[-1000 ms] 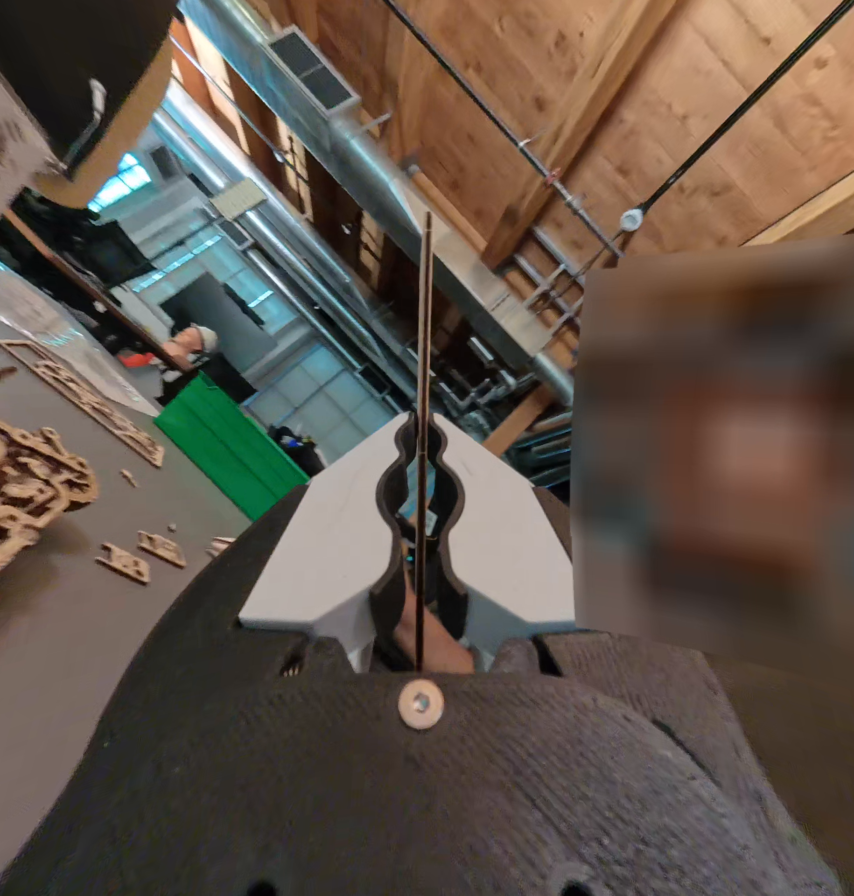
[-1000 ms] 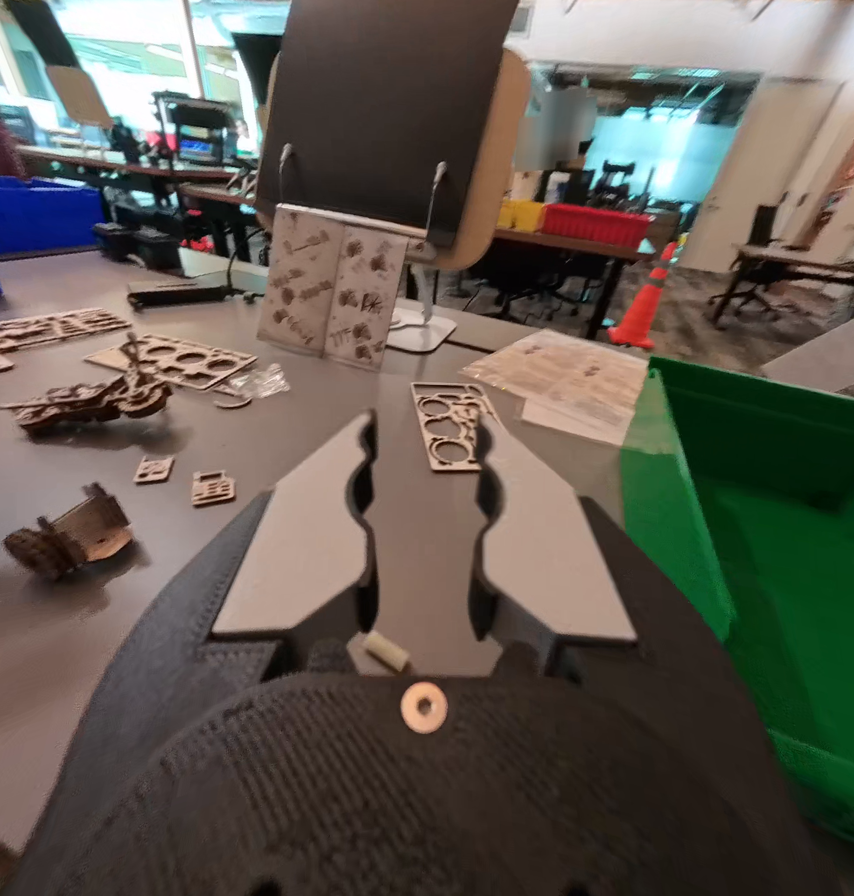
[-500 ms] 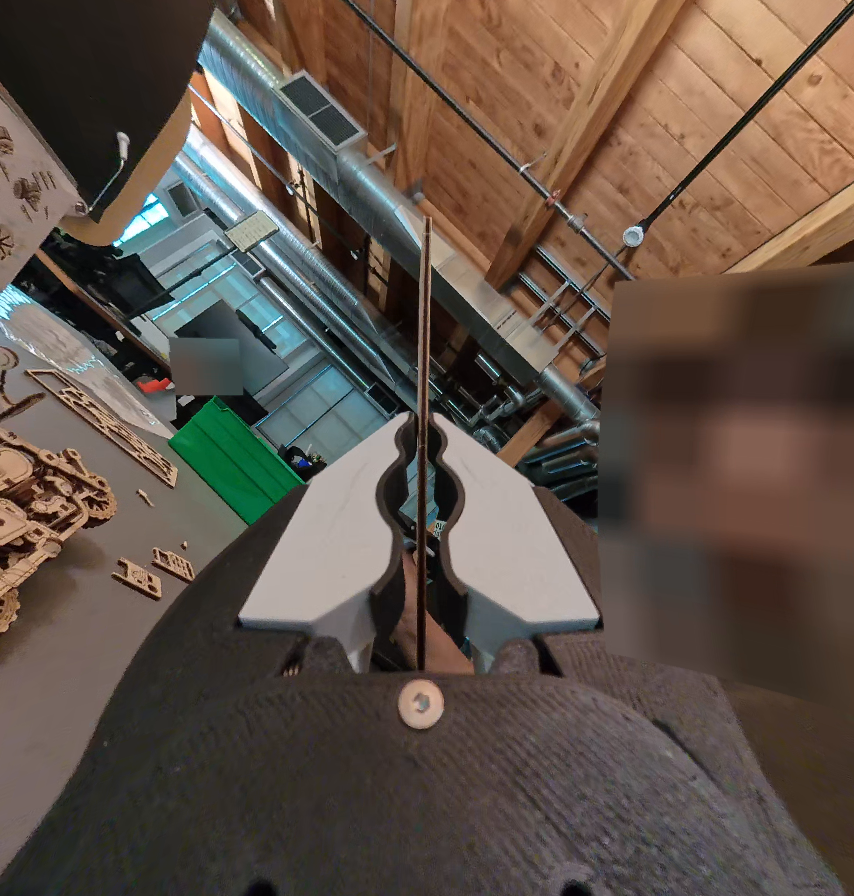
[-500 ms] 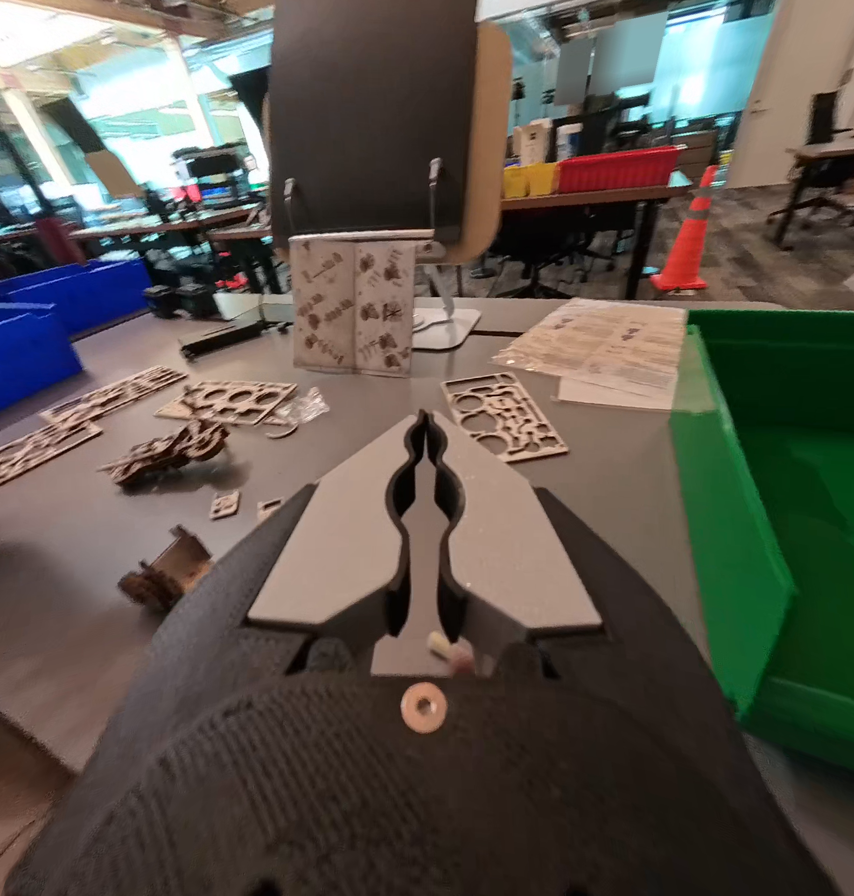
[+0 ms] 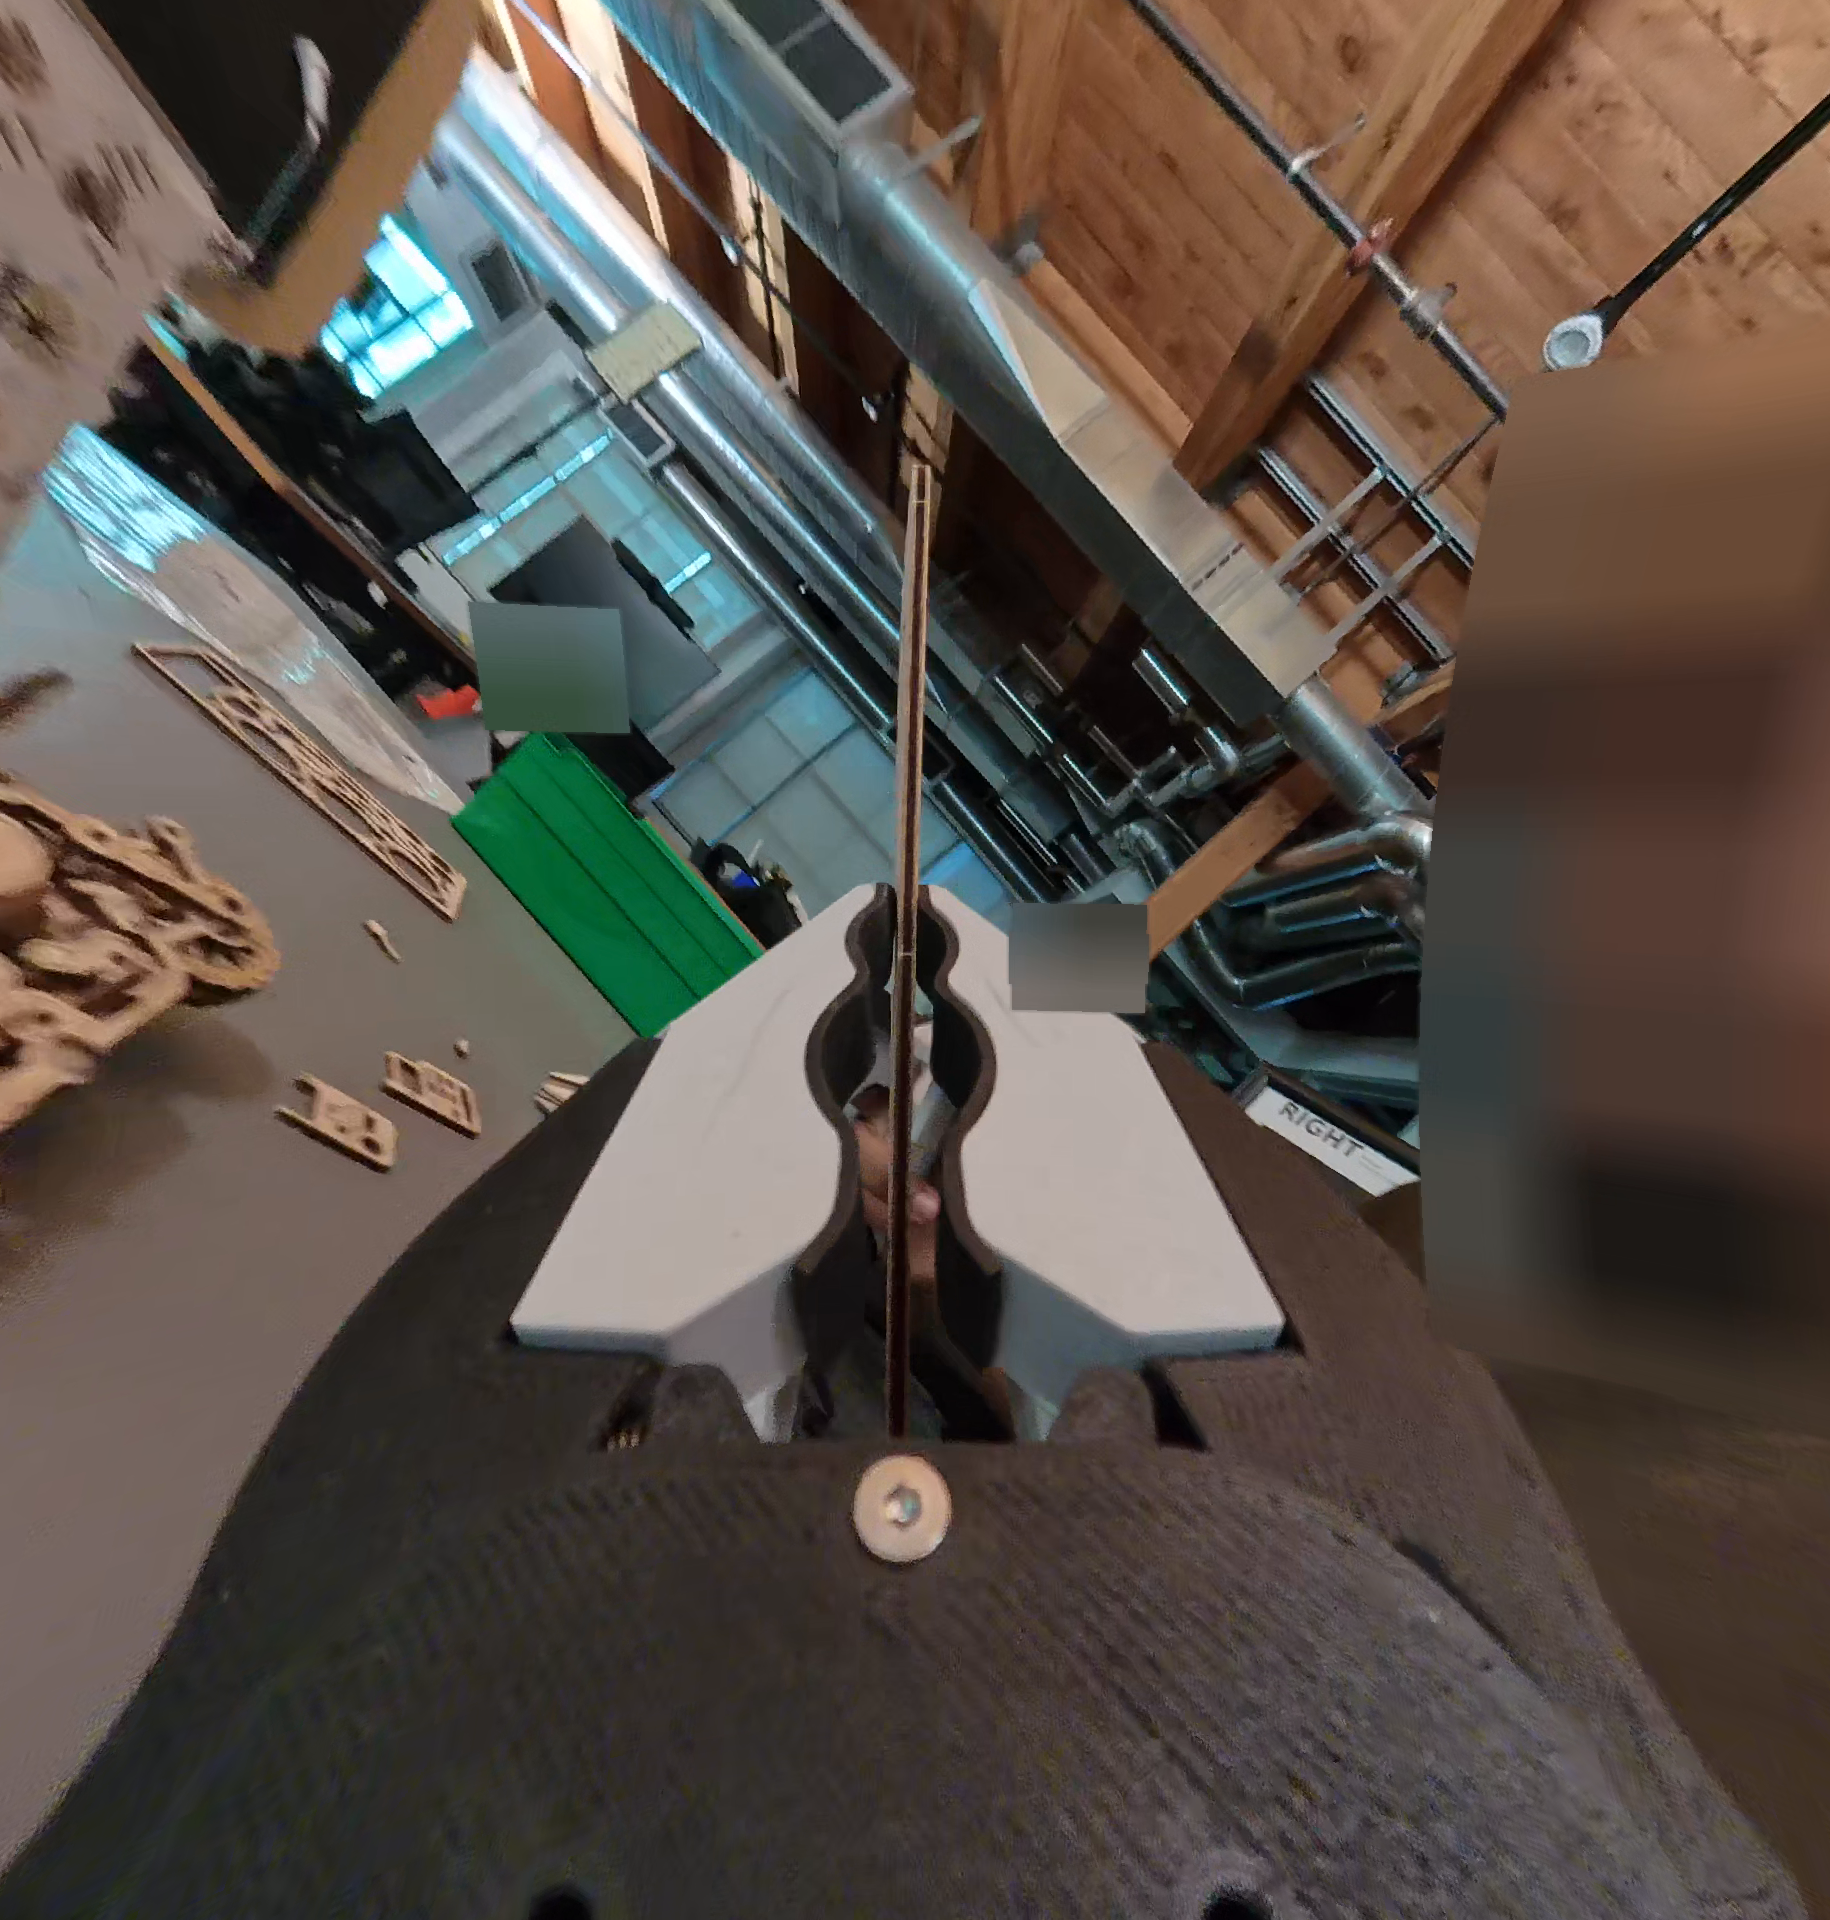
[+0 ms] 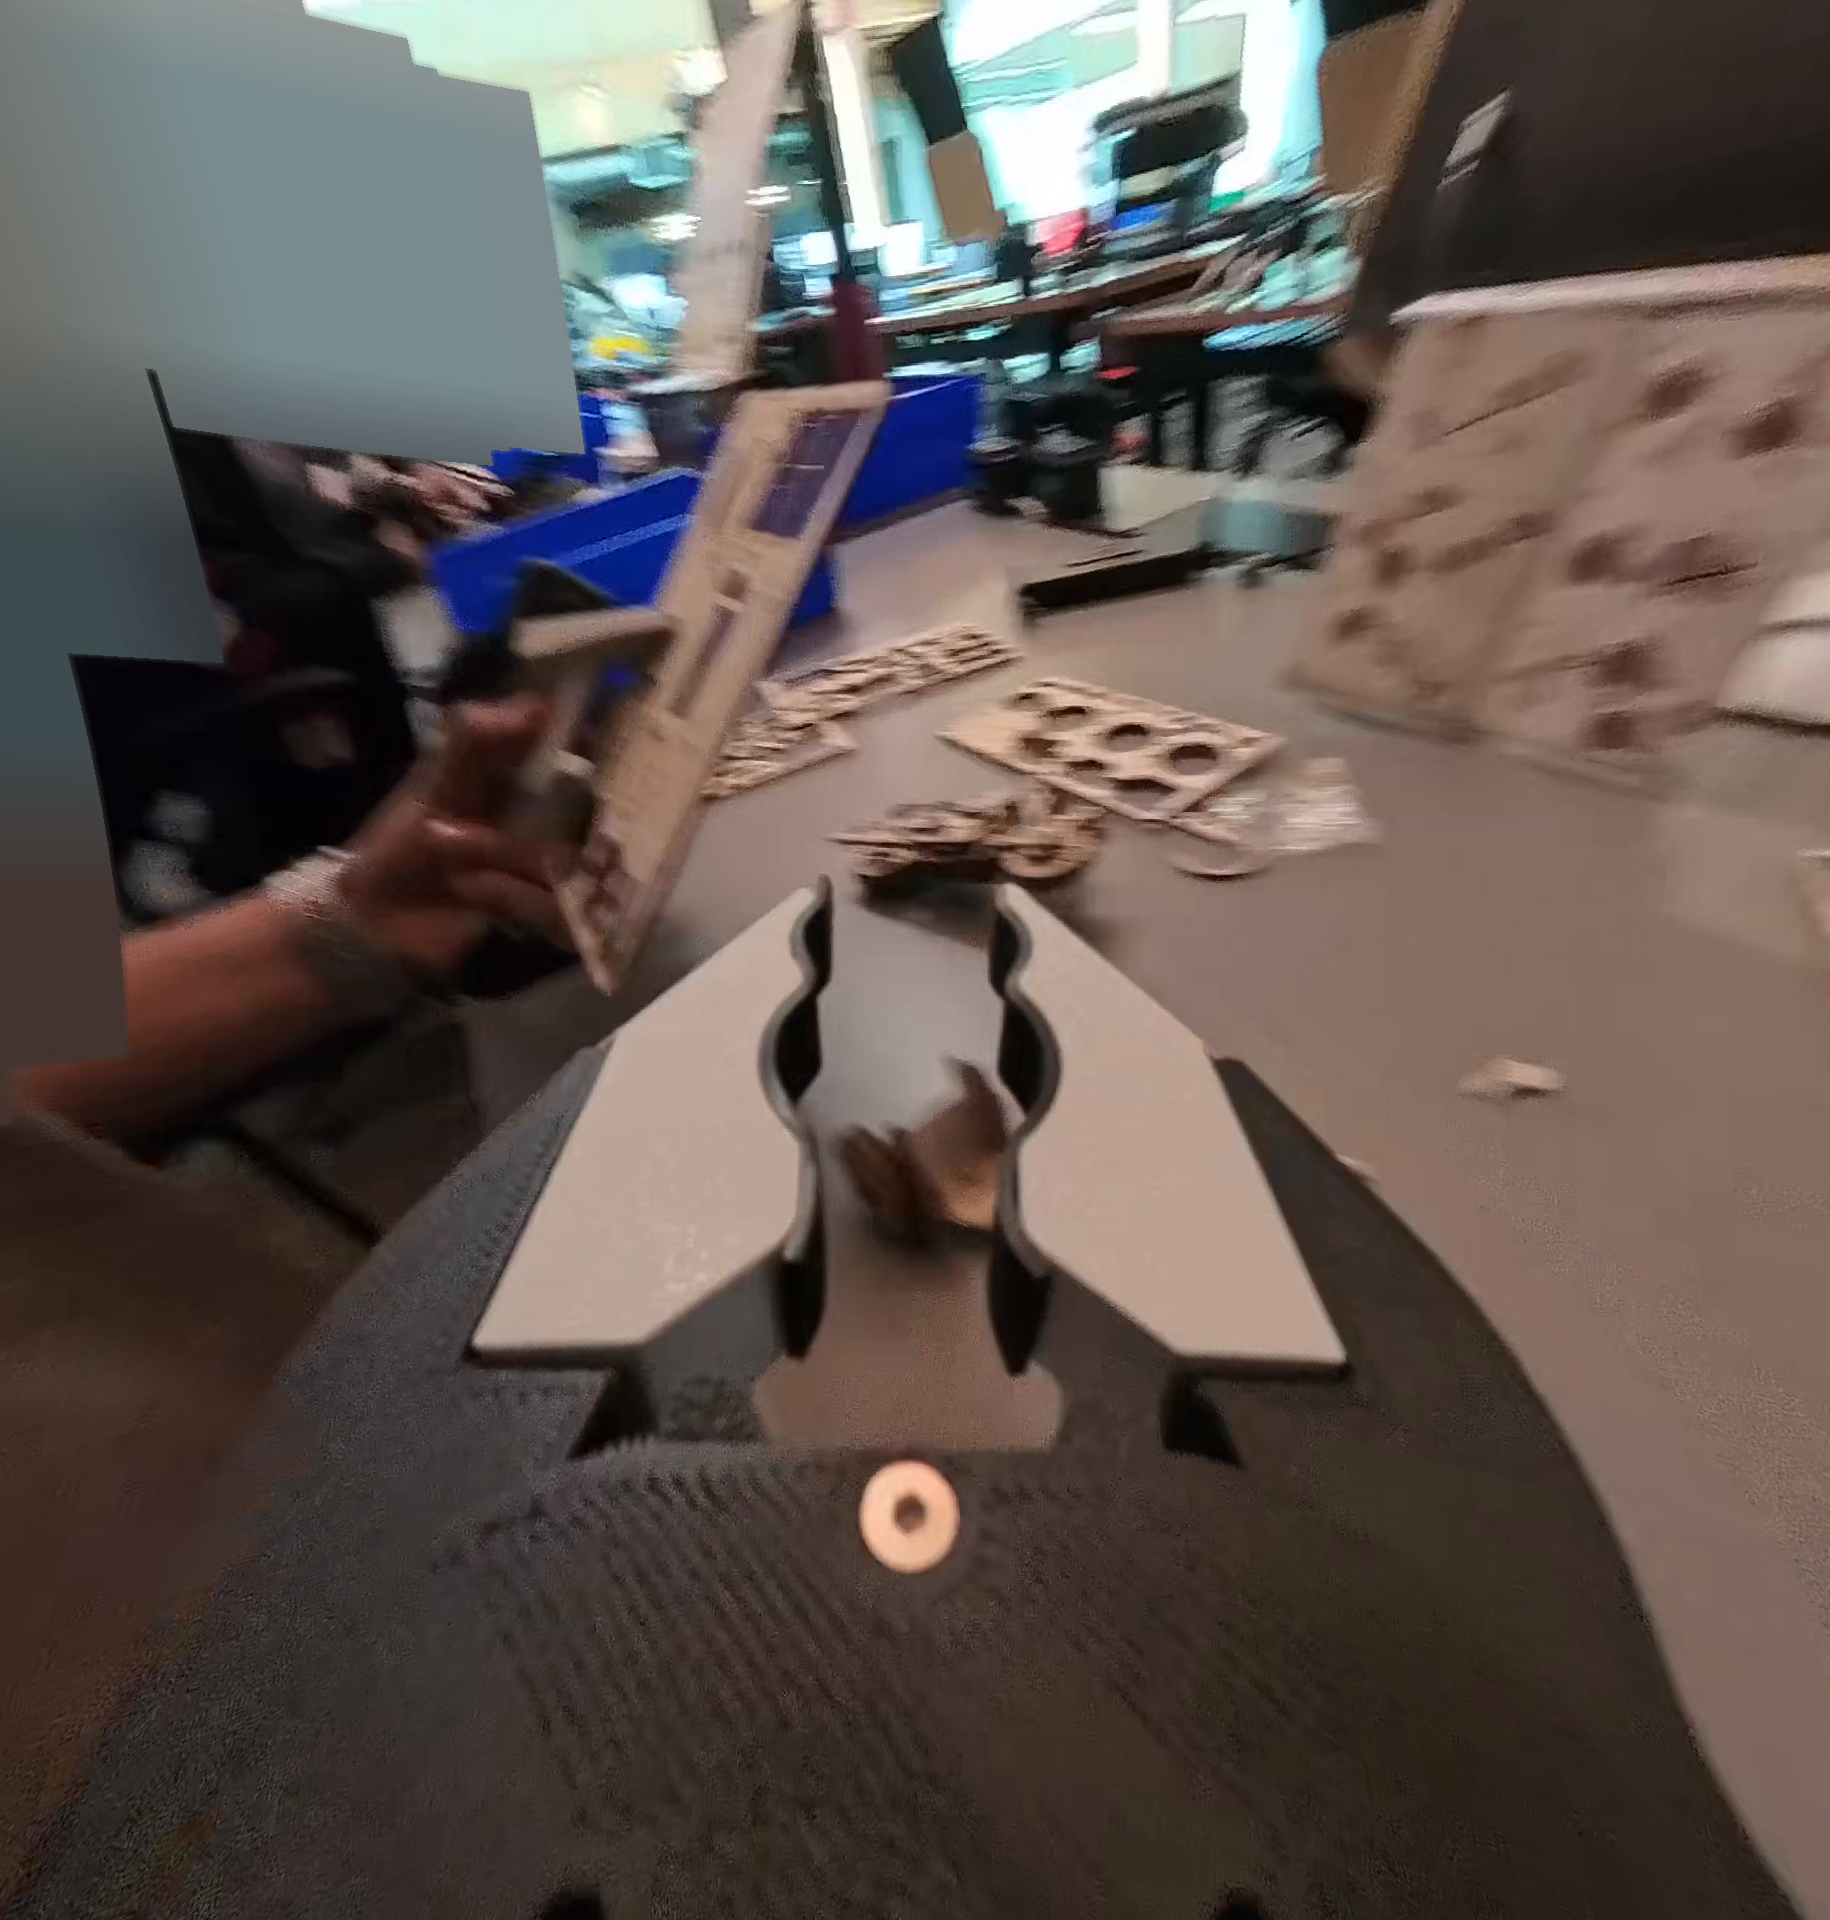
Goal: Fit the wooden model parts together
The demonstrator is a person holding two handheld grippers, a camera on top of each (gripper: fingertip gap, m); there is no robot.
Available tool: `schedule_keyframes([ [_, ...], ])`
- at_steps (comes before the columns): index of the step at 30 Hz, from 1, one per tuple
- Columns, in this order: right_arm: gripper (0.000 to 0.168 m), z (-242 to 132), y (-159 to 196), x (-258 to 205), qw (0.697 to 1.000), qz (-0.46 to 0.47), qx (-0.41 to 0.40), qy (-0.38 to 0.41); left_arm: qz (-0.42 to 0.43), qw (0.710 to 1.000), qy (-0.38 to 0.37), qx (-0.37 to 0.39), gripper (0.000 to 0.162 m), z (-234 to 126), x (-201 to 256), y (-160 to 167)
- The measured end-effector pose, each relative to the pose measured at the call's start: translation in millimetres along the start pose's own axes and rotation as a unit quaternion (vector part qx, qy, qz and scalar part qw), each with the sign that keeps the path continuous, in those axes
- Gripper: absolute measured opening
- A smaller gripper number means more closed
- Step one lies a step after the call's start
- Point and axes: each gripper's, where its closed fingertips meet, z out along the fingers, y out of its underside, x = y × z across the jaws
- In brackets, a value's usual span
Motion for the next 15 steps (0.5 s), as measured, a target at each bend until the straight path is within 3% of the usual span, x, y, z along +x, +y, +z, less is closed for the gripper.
schedule_keyframes([
  [1,0.035,15,1,-13,0.999,0.034,-0.012,-0.041,-0.01,1.0,0.006,-0.009,0.0,6,1,7],
  [3,0.05,40,7,-29,0.989,0.092,-0.052,-0.105,-0.028,0.999,0.012,-0.013,0.0,15,1,16],
  [5,0.053,55,7,-40,0.974,0.141,-0.062,-0.166,-0.04,0.999,0.014,-0.012,0.0,19,1,21],
  [6,0.046,60,5,-44,0.966,0.163,-0.056,-0.191,-0.042,0.999,0.01,-0.013,0.0,20,0,23],
  [8,0.003,66,-2,-47,0.953,0.198,-0.043,-0.227,-0.037,0.999,-0.011,-0.021,0.0,22,-5,28],
  [9,0.001,69,-4,-41,0.949,0.213,-0.042,-0.226,-0.035,0.999,-0.022,-0.01,0.001,20,-8,24],
  [11,0.0,74,-13,-23,0.947,0.234,-0.038,-0.216,-0.032,0.997,-0.063,0.019,0.036,14,-21,13],
  [12,0.001,75,-19,-6,0.95,0.242,-0.033,-0.196,-0.028,0.996,-0.08,0.029,0.046,9,-26,7],
  [15,0.001,81,-30,78,0.959,0.269,-0.047,-0.075,-0.02,0.995,-0.087,0.042,0.045,-3,-28,-6],
])
